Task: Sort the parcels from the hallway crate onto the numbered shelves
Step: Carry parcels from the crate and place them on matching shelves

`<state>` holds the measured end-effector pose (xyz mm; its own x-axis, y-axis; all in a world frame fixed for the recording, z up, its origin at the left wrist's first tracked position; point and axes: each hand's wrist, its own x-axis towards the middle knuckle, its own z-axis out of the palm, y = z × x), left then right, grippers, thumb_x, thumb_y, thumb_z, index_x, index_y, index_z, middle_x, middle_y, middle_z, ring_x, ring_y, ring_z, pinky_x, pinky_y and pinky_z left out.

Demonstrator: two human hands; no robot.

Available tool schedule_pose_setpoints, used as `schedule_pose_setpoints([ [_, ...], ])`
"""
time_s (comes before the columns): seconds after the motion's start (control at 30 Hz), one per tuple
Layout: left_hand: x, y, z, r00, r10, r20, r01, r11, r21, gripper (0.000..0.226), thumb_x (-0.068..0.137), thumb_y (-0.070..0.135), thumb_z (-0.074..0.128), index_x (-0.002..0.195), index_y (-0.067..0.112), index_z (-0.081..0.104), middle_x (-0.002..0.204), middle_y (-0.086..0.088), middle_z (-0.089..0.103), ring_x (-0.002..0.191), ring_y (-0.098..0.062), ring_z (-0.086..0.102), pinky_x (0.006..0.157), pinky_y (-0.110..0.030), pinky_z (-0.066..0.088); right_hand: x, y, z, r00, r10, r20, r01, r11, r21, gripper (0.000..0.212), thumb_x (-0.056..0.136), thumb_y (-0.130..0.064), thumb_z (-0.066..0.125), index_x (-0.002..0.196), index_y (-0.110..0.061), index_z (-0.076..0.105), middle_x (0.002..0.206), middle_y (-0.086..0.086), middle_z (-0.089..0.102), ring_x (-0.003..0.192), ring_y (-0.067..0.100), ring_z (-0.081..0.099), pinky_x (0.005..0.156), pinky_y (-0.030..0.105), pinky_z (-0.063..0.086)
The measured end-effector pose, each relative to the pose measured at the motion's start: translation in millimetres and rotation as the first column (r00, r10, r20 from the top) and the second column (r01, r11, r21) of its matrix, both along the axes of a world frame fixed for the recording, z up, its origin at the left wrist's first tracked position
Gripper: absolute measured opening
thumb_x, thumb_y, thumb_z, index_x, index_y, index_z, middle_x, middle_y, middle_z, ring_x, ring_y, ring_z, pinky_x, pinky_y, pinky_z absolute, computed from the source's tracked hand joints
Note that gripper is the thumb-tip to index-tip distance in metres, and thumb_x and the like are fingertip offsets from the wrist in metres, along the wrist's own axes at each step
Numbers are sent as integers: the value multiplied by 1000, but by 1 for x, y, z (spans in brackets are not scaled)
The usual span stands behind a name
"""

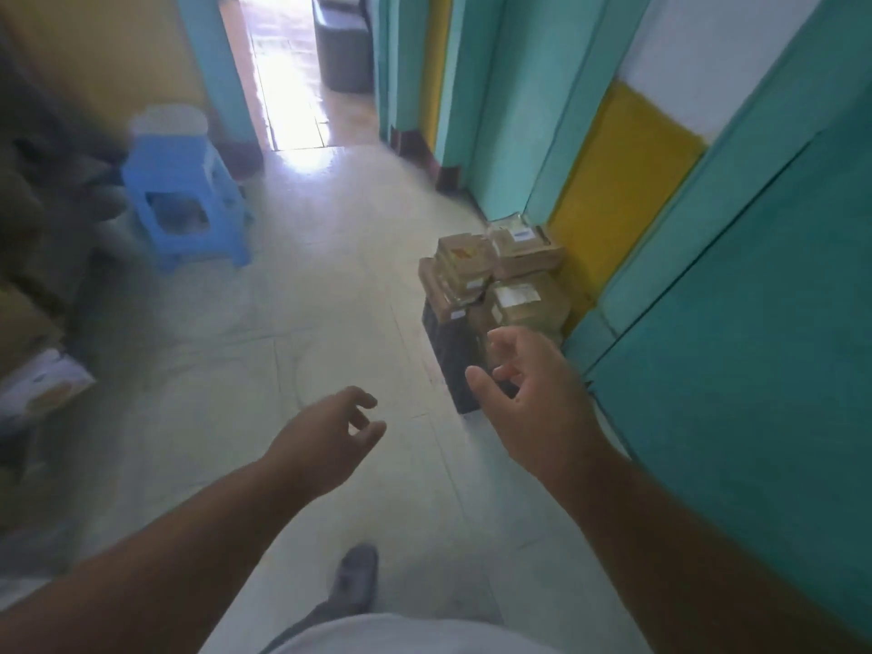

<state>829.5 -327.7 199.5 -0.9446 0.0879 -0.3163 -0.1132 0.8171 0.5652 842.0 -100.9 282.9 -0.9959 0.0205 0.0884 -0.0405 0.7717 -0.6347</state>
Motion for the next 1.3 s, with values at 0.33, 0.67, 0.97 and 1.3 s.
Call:
schedule_pose_setpoints([
  [0.33, -256, 100, 3, 953, -304, -19, 304, 952, 45, 30, 96, 43, 58, 124, 32, 58, 102, 14, 63, 93, -12, 61, 85, -29, 54, -167, 81, -4, 931, -363, -48, 364, 931, 35, 40, 90, -36, 68, 124, -19, 57, 110, -6, 60, 86, 1, 54, 62, -1, 39],
  [0.67, -460, 132, 0, 942, -330, 66, 328, 944, 39, 24, 96, 43, 59, 119, 39, 55, 106, 16, 62, 89, -6, 60, 64, -12, 44, -389, 118, 0, 942, -331, -48, 334, 939, 76, 41, 92, -39, 64, 127, -20, 55, 113, -8, 58, 93, 5, 57, 63, 5, 41],
  [0.97, -657, 174, -71, 827, -530, 188, 518, 848, 111, 26, 95, 36, 58, 119, 25, 58, 110, 3, 67, 94, -17, 64, 80, -35, 56, -526, 128, -59, 807, -590, 30, 583, 804, 122, 45, 90, -44, 62, 128, -23, 54, 117, -6, 58, 94, 5, 57, 62, 9, 40],
  [1.3, -746, 254, -167, 792, -435, 429, 422, 897, 130, 42, 96, 33, 58, 136, 24, 52, 98, 6, 63, 75, -10, 61, 52, -24, 43, -605, 188, -139, 650, -736, 188, 706, 676, 211, 43, 91, -41, 63, 129, -23, 53, 123, -6, 57, 96, 3, 55, 58, 9, 35],
])
